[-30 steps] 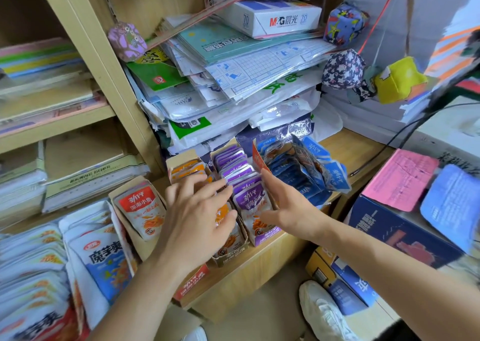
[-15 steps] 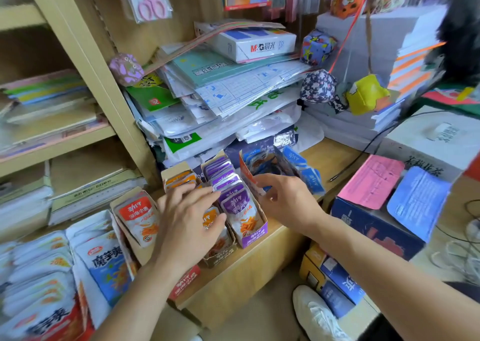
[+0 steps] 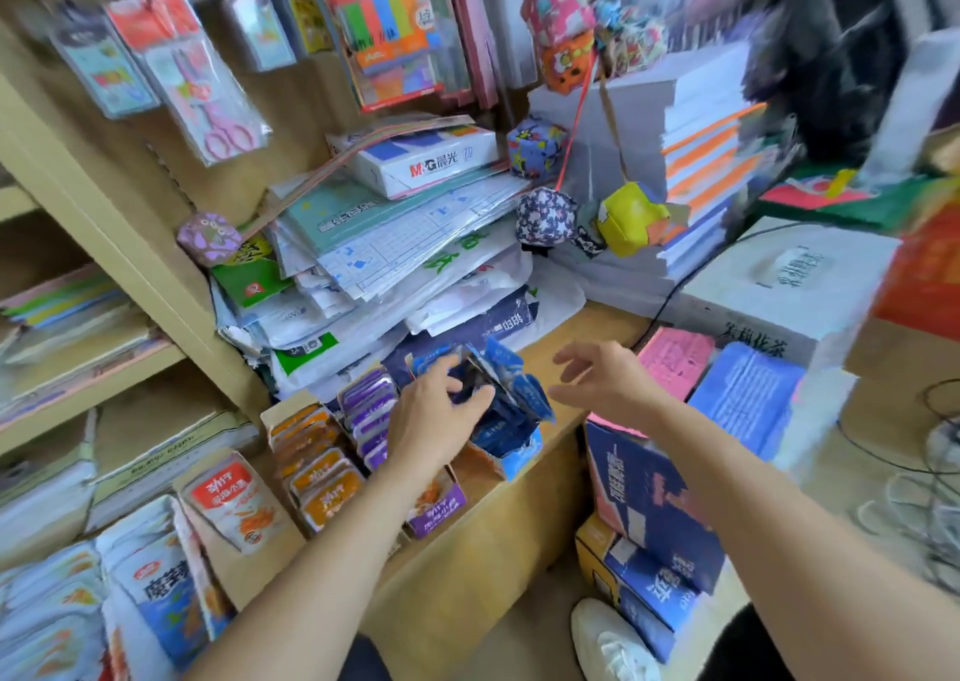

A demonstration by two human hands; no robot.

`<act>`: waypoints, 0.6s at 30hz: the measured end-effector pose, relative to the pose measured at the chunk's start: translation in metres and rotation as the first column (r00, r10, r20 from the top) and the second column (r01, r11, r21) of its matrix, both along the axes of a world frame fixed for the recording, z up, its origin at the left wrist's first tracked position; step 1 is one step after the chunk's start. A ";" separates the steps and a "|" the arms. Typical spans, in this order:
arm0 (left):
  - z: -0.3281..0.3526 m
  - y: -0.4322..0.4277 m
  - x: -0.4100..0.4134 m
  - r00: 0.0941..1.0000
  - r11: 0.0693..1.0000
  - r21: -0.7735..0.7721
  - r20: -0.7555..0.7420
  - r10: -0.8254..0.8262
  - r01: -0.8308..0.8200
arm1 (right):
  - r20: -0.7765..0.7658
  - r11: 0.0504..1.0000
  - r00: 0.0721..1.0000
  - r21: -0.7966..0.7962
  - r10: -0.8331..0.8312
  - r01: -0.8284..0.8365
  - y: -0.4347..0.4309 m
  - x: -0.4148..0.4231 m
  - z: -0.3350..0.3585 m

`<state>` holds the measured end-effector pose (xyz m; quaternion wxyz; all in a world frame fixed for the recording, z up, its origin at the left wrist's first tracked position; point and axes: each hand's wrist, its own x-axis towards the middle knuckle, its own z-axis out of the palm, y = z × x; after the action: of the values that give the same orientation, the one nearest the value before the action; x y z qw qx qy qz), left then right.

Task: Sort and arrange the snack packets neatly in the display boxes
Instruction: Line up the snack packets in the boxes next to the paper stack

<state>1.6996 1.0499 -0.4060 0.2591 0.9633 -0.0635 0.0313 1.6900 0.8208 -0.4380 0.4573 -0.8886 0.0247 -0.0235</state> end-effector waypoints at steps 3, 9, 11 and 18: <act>-0.005 -0.022 0.015 0.996 0.997 0.019 -0.045 0.073 -0.072 | -0.080 0.995 0.992 0.034 0.096 -0.093 0.001 0.004 -0.009; -0.018 -0.029 0.033 0.985 0.972 -0.160 -0.053 0.167 -0.173 | -0.141 0.981 0.975 0.115 0.173 -0.157 0.008 0.015 -0.012; -0.021 -0.026 0.035 0.983 0.962 -0.204 -0.014 0.182 -0.181 | -0.132 0.978 0.974 0.128 0.182 -0.165 0.013 0.020 -0.012; -0.014 -0.026 0.043 0.959 0.963 -0.184 0.167 0.227 -0.196 | -0.062 0.957 0.977 0.221 0.205 -0.187 0.046 0.039 -0.014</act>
<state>1.7430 1.0238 -0.4204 0.3260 0.9325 0.0190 0.1544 1.7293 0.8664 -0.4521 0.5490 -0.8324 -0.0420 0.0625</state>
